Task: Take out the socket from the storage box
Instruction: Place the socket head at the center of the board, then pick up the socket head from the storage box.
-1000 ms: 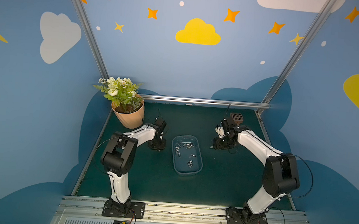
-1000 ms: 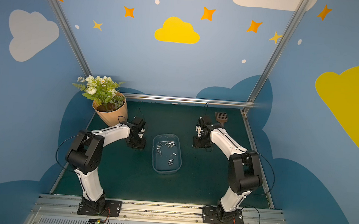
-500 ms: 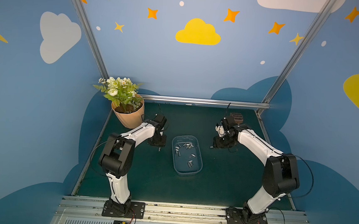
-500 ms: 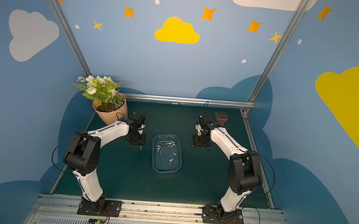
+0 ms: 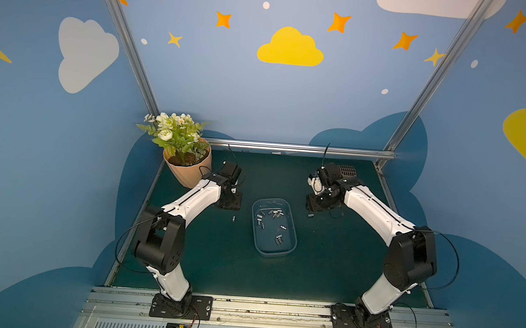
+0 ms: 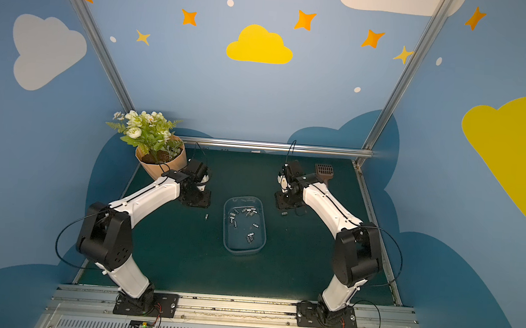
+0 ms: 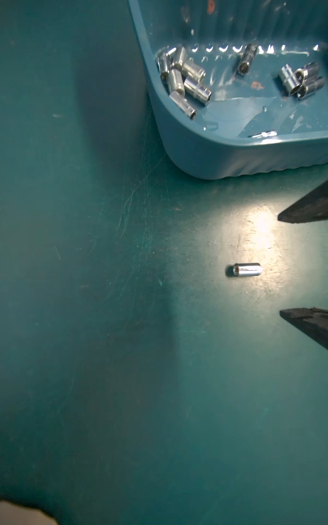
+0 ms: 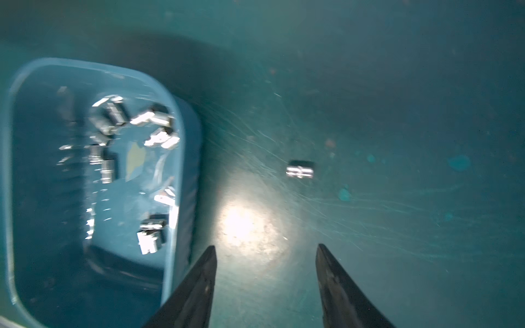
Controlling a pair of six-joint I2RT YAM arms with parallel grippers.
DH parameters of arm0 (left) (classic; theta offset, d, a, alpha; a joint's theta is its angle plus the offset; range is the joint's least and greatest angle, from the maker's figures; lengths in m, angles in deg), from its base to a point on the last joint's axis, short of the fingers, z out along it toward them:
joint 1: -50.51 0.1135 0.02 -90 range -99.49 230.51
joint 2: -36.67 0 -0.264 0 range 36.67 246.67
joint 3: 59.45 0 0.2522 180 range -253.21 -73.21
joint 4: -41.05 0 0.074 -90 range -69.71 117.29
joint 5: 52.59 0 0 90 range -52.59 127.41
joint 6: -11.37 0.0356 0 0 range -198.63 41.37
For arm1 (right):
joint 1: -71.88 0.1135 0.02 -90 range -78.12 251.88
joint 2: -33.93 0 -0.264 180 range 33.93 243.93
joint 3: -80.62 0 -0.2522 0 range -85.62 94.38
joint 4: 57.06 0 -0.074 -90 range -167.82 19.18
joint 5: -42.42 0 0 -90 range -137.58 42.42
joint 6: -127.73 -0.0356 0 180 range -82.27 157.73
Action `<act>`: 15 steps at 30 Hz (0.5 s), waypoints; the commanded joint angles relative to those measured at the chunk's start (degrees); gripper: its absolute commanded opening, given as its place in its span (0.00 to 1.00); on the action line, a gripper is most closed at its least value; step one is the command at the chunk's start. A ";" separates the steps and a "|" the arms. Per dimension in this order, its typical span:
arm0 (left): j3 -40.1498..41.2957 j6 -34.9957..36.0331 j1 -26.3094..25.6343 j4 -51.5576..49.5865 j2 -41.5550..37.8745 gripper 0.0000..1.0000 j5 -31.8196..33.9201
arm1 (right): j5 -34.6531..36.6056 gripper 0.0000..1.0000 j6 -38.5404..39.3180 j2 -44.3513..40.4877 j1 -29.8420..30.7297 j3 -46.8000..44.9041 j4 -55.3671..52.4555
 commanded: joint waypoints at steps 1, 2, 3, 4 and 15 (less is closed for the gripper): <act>2.79 -1.64 0.27 0.04 -3.13 0.51 0.43 | 0.63 0.57 -0.15 -1.72 3.01 1.92 -2.36; 3.81 -1.87 0.22 0.44 -3.99 0.52 0.47 | 0.02 0.57 -0.45 -1.70 3.99 1.99 -2.20; 4.74 -2.14 0.24 0.79 -4.64 0.54 0.59 | -0.53 0.57 -0.67 -1.69 4.92 2.13 -1.93; 5.44 -2.37 0.22 0.98 -5.08 0.55 0.81 | -0.88 0.57 -0.89 -1.49 5.77 2.25 -1.69; 12.47 -7.33 0.19 5.17 -10.81 0.65 3.76 | -3.45 0.57 -1.86 4.57 14.32 6.05 -0.85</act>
